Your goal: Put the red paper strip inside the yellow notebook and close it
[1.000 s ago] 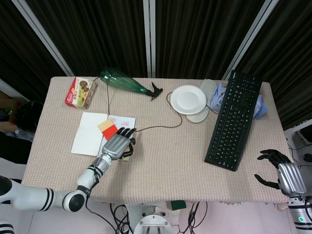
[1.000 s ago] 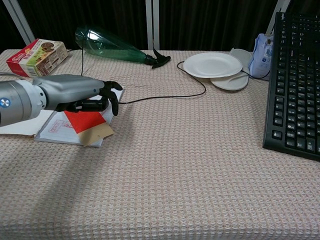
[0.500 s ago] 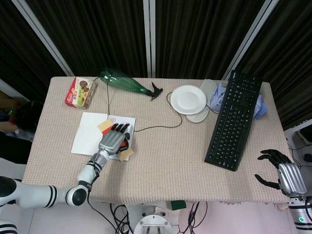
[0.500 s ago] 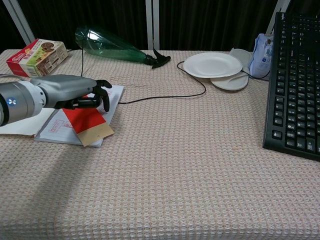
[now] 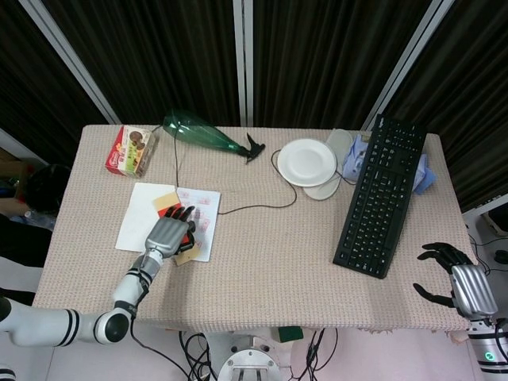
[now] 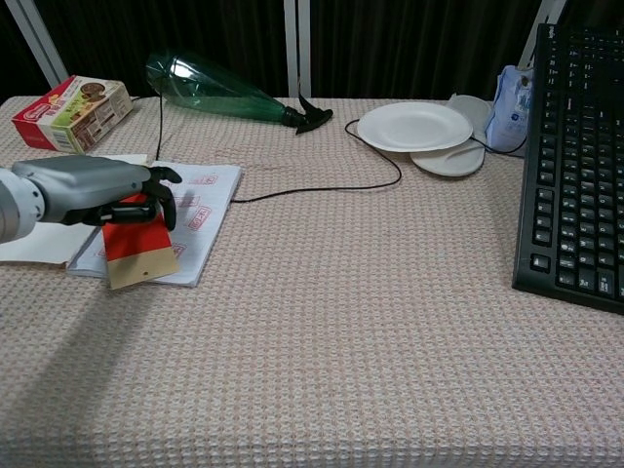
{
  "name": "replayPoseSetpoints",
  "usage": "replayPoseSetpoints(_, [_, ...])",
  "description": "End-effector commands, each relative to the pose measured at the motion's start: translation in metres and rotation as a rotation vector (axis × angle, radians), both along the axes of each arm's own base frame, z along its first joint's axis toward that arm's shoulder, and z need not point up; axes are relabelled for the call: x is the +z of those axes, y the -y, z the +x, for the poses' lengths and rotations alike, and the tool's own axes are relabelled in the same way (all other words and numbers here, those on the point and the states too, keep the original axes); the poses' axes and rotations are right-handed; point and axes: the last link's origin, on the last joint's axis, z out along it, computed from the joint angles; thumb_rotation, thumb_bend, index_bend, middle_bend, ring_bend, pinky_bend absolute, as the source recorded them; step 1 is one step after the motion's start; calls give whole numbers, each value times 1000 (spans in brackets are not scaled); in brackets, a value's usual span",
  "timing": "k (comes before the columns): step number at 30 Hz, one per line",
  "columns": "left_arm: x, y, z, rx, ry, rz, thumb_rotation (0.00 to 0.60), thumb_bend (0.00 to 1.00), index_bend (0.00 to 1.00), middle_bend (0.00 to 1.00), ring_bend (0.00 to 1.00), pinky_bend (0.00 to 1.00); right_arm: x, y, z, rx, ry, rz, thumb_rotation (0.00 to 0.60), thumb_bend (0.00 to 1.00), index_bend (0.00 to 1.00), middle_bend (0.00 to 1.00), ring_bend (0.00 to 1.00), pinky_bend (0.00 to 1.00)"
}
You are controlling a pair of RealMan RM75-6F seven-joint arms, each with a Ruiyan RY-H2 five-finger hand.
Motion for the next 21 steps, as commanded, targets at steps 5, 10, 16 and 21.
replayPoseSetpoints(5, [11,6,-11,30,9,18,0,732,347,0,0,58,1,1,2,7,0,-3,600,124,413,245,192,269])
replayPoseSetpoints(10, [28,6,-5,53,154,80,0,726,317,0,0,58,1,0,2,7,0,-3,600,124,413,245,192,269])
replayPoseSetpoints(16, [48,-13,-31,161,174,204,0,713,268,0,0,59,2,0,3,10,-1,-8,600,124,413,245,192,270])
replayPoseSetpoints(21, [51,-22,-58,246,91,244,0,710,267,0,0,60,1,0,2,4,2,-3,600,124,413,245,192,270])
